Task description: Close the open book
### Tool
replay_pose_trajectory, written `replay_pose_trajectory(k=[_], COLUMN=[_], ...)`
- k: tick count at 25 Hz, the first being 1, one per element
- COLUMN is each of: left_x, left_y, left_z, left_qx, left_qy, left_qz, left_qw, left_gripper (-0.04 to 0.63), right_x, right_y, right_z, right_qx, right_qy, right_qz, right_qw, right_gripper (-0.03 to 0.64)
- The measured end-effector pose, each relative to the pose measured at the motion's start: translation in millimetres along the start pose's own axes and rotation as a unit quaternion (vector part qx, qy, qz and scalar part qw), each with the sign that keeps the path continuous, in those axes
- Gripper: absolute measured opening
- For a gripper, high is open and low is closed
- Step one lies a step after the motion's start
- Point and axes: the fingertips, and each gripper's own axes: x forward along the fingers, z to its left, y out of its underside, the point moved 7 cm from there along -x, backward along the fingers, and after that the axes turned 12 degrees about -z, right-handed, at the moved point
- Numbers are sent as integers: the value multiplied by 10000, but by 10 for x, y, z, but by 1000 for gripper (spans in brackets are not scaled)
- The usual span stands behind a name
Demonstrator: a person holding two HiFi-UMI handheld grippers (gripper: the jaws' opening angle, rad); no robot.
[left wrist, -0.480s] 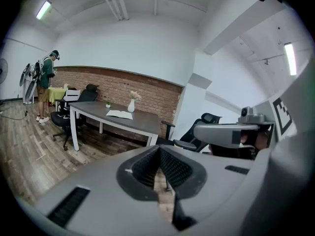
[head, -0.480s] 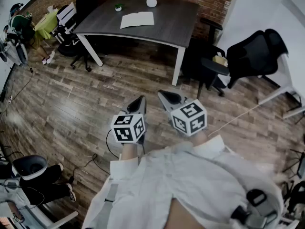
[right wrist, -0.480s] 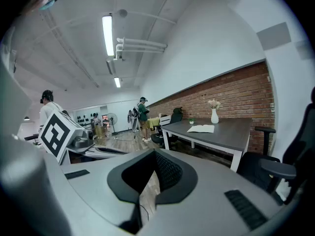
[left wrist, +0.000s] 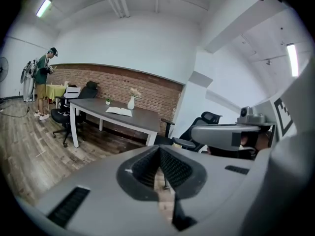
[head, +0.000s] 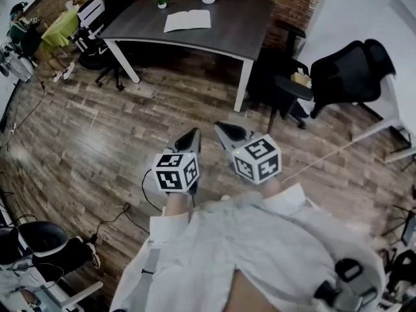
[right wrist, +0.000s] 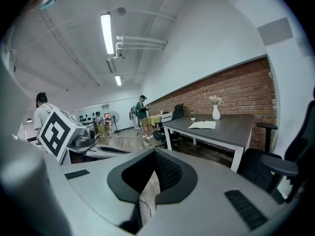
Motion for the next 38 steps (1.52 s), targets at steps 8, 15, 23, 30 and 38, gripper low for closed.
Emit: replay_pose_trajectory(k=[8,15,23,30,38], left_x=[15,24,177,634,1172], left_y=[31,185,211,-76,-472], left_z=[-147,-218,34,535,1238], left_qx=[-262,-309,-185,-88,45], left_qy=[348,177,-1,153,459], left_qz=[-442,-370,-201,-181,-208], left_qw=[9981,9987,9996,9997,9987], left_gripper=[5,5,6,6,6], right_x=[-103,-150,130,620,1434], right_y=[-15,178,348,262,-41], right_z=[-148,-351,-439,-686,-861], right_qx=[365,616,537,461,254], right_qy=[-160,-73,-96,265,589], right_qz=[-613,-387,164,160,-60], right_qw=[9973,9973,9984,9985,9979], right_gripper=[5,5,6,6,8])
